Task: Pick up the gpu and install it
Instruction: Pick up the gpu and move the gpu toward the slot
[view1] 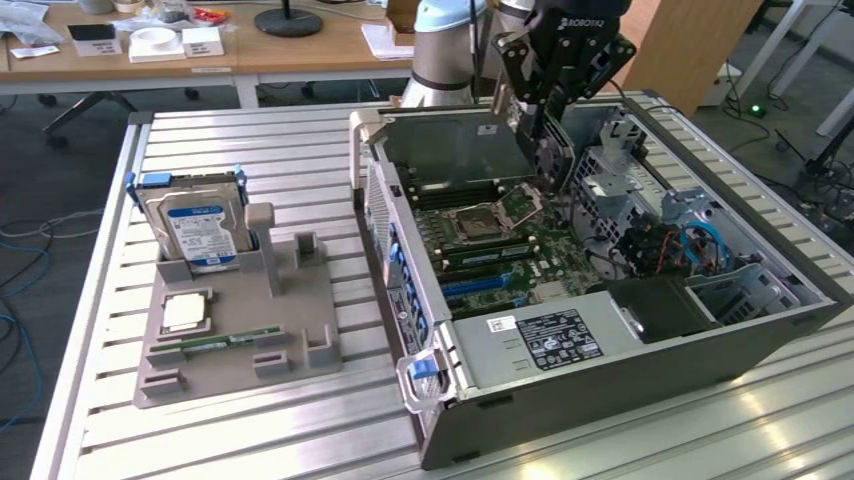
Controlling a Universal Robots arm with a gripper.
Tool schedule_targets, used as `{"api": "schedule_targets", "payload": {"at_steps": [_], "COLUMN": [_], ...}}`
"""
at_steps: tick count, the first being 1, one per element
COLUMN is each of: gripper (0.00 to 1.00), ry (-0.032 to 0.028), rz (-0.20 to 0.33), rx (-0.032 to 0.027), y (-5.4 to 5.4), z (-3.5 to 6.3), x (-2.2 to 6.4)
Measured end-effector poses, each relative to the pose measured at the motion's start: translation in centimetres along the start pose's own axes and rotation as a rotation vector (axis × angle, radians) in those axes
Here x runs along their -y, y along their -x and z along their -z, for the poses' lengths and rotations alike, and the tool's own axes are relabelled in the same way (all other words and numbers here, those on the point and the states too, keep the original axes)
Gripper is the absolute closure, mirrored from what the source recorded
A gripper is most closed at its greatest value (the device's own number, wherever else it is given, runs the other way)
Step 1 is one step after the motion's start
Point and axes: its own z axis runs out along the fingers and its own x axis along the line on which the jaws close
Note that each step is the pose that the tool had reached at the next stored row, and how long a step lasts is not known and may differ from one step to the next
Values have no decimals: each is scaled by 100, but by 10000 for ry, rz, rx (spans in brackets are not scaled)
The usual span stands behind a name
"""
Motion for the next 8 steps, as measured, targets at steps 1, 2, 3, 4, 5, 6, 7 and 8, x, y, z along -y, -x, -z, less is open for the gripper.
{"api": "schedule_targets", "payload": {"at_steps": [1, 2, 3, 4, 5, 6, 7, 8], "gripper": [74, 74, 74, 74, 74, 74, 74, 74], "ry": [0, 0, 0, 0, 1, 0, 0, -1], "rz": [0, 1, 0, 1, 0, 1, 0, 0], "rx": [1, 1, 1, 1, 1, 1, 0, 0], "y": [21, 42, 62, 82, 102, 121, 139, 156], "z": [-1, -1, -2, -3, -3, -4, -4, -4], "x": [-2, -3, -5, -7, -8, -10, -12, -14]}}
